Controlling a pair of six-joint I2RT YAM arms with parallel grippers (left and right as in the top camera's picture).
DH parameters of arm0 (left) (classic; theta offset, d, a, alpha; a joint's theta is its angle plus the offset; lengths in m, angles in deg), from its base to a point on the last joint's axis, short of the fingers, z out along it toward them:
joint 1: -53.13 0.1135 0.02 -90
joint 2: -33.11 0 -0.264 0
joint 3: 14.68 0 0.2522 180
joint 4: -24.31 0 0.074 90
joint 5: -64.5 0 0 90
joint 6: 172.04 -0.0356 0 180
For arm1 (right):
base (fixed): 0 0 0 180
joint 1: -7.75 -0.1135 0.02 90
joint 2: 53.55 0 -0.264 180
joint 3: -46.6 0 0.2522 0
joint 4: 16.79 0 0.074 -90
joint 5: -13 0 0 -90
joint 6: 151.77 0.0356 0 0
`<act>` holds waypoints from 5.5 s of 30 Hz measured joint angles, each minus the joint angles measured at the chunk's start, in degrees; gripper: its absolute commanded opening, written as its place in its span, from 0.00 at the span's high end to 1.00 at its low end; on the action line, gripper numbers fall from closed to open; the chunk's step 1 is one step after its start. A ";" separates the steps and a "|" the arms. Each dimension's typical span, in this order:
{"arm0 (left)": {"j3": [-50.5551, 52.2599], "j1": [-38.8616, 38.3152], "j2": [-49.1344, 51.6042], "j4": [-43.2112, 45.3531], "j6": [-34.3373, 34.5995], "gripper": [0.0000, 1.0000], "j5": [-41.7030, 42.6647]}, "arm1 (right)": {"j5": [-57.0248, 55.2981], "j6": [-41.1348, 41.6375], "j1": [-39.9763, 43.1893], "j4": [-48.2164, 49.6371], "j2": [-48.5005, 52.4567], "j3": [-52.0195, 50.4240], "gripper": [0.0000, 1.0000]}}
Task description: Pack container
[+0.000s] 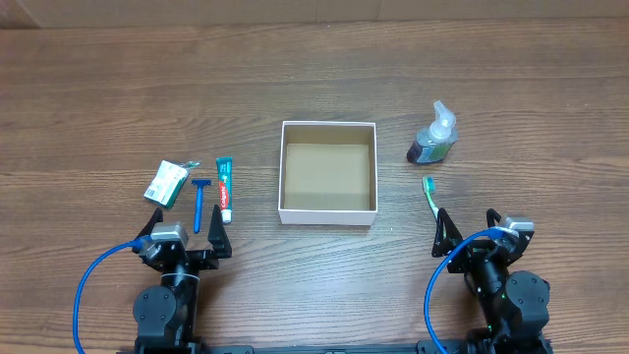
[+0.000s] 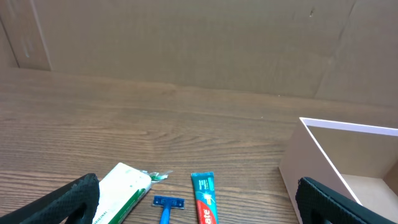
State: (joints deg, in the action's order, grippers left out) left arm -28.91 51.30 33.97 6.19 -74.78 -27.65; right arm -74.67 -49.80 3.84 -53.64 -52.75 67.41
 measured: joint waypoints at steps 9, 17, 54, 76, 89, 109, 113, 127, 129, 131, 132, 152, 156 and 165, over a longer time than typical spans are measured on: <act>0.00 0.00 0.00 0.02 0.00 0.00 0.00 | 5.42 0.09 0.00 1.70 0.00 -0.07 0.00; 0.00 0.00 0.00 0.02 0.00 0.00 0.00 | 11.19 0.61 0.00 7.26 0.66 0.74 0.00; 0.00 0.00 -0.07 0.00 0.00 0.00 0.02 | 3.37 -13.38 0.02 -29.94 87.97 82.07 0.04; 0.00 0.00 -0.07 0.00 0.00 0.00 0.02 | 2.51 -18.05 0.00 -32.87 103.14 82.07 0.09; 0.00 0.00 -0.07 0.00 0.00 0.00 0.02 | 1.92 -18.18 0.02 -31.36 104.80 82.07 0.18; 0.00 0.00 -0.07 0.00 0.00 0.00 0.02 | 1.75 -17.99 0.00 -30.03 106.53 82.07 0.65; 0.00 0.00 -0.07 0.00 0.00 0.00 0.02 | 1.77 -17.99 0.00 -30.03 106.53 82.07 0.67; 0.00 0.00 -0.07 0.00 0.00 0.00 0.02 | 1.70 -16.70 -0.07 -35.01 106.53 85.31 0.73; 0.00 0.00 -0.07 0.00 0.00 0.00 0.02 | 1.62 -16.65 -0.26 -36.83 106.53 86.64 0.73; 0.00 0.00 -0.07 0.00 0.00 0.00 0.02 | 1.38 -16.44 -0.68 -38.49 106.53 88.28 0.73; 0.00 0.00 -0.07 0.00 0.00 0.00 0.02 | 0.92 -15.93 -1.09 -39.41 106.53 89.31 0.73; 0.00 0.00 -0.07 0.00 0.00 0.00 0.02 | -10.45 -9.03 -18.75 -45.46 88.56 97.15 0.76; 0.00 0.00 -0.07 0.00 0.00 0.00 0.02 | -8.31 -7.67 -18.75 -45.57 86.58 97.74 0.76; 0.00 0.00 -0.07 0.00 0.00 0.00 0.02 | -3.85 -5.25 -19.41 -44.24 90.53 97.72 0.77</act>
State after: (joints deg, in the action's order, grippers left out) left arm -28.91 51.30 33.91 6.19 -74.78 -27.63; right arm -78.51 -55.05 -15.56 -97.88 37.78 165.14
